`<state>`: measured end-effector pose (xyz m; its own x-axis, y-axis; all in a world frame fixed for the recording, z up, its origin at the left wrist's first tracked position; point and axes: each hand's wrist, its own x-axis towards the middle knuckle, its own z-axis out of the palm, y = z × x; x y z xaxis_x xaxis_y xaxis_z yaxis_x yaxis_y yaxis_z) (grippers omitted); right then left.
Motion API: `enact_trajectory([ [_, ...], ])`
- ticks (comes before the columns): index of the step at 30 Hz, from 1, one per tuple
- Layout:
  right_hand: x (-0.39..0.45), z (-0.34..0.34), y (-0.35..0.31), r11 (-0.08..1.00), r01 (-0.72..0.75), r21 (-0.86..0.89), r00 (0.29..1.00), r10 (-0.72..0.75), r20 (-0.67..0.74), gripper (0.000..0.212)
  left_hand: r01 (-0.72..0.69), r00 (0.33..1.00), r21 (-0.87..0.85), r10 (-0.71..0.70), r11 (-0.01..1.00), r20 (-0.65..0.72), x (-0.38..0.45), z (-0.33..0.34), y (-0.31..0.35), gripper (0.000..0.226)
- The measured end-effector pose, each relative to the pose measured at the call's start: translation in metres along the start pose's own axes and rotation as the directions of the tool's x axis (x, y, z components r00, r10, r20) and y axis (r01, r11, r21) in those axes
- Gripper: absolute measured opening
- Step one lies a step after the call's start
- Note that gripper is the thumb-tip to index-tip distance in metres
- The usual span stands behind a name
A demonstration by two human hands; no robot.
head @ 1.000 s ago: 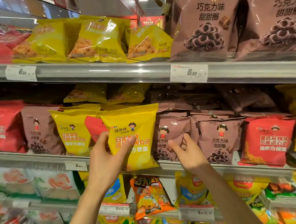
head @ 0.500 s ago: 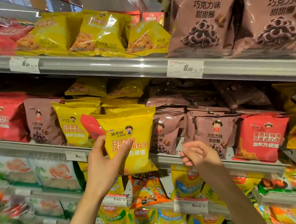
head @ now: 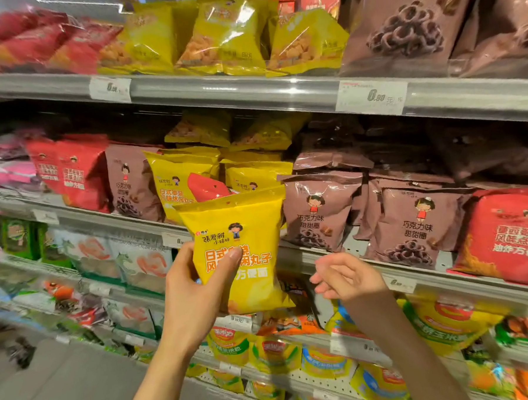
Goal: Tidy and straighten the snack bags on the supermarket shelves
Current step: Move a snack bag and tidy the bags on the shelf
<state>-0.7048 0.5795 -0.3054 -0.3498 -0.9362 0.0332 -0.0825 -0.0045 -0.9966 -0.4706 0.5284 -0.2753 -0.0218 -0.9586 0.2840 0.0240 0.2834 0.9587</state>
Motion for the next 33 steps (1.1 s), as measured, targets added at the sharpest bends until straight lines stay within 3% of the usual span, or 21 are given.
enact_trajectory([
  [5, -0.011, 0.046, -0.006, 1.0, 0.012, 0.008, 0.998, -0.011, -0.059, 0.007, -0.01, 0.999, -0.023, 0.011, 1.0, 0.041, 0.011, -0.046, -0.005, 0.033],
  [12, -0.024, 0.159, -0.009, 0.995, -0.01, 0.101, 0.996, 0.02, -0.091, 0.007, -0.011, 0.998, -0.007, 0.012, 1.0, 0.061, 0.042, -0.161, -0.015, 0.033],
  [17, -0.023, 0.237, -0.008, 0.994, 0.014, 0.107, 0.998, -0.008, -0.06, 0.005, 0.005, 1.0, 0.003, -0.005, 1.0, 0.01, 0.059, -0.239, -0.021, 0.021],
  [22, -0.006, 0.303, -0.013, 0.993, -0.042, 0.111, 0.999, 0.04, 0.019, 0.008, 0.03, 0.996, 0.019, -0.028, 0.999, -0.085, 0.077, -0.3, -0.031, 0.032],
  [28, 0.036, 0.366, -0.017, 0.998, -0.039, 0.053, 0.989, 0.031, 0.145, 0.008, 0.155, 0.973, -0.032, -0.158, 0.987, -0.166, 0.105, -0.352, -0.055, 0.041],
  [33, 0.087, 0.412, -0.025, 0.997, 0.004, 0.075, 0.984, -0.017, 0.176, 0.009, 0.137, 0.969, 0.001, -0.134, 0.991, -0.206, 0.149, -0.375, -0.063, 0.036],
])
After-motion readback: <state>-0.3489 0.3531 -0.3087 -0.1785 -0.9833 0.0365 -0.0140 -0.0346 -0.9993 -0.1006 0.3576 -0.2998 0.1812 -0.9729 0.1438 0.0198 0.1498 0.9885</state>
